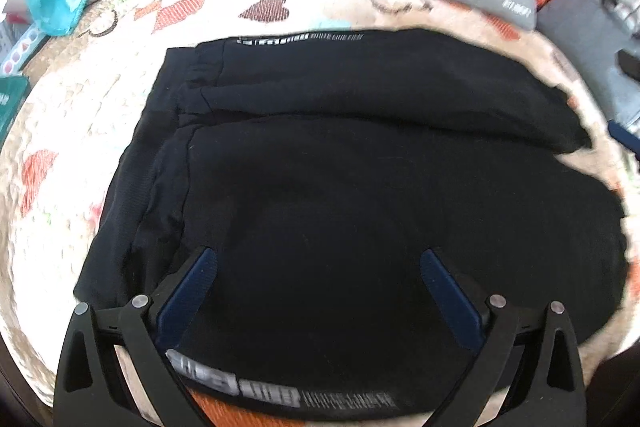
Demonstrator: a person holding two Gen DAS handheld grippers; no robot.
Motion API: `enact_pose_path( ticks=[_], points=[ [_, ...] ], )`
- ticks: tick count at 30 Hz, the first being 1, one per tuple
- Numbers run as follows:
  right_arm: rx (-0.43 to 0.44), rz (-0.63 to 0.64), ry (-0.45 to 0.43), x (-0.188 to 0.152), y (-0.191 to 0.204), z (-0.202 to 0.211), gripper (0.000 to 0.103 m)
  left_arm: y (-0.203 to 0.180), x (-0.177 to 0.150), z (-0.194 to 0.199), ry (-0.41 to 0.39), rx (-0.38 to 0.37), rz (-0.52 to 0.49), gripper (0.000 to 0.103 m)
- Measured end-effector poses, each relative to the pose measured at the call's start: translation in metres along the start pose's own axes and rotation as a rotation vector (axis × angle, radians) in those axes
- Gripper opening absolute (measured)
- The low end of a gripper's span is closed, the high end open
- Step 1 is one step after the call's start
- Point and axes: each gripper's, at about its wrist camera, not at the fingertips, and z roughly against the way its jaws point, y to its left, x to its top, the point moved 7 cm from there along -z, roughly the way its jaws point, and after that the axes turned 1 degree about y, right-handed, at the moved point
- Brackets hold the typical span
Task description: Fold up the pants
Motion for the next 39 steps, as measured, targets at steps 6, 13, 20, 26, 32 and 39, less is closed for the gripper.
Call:
enact_pose_path(
  ticks=[6,13,20,26,32,39],
  points=[
    [-0.056,0.142,-0.103,-0.005,0.032,0.045,0.103,0.004,-0.019,0.085,-0.118,-0.048,0.051,0.102],
    [-0.079,0.373,-0.216,-0.039,0.110,0.115,0.103,0.050,-0.001,0.234,-0.394,0.027,0.054,0.102],
    [-0.338,0.725,-0.572,-0.010,0.202,0.233,0.103,0.110,0.032,0.379,-0.663,0.218,0.034,0.102],
    [-0.402,0.614,-0.667,0.028,0.190,0.276,0.103,0.149,0.051,0.389,-0.671,0.247,0.053,0.102],
    [-0.455,0.446,-0.566,0.046,0.112,0.243,0.103,0.168,0.068,0.322,-0.541,0.157,0.143,0.102],
    [-0.270,0.024,-0.253,0.058,-0.012,0.172,0.103,0.190,0.089,0.225,-0.428,0.049,0.256,0.102]
  ],
)
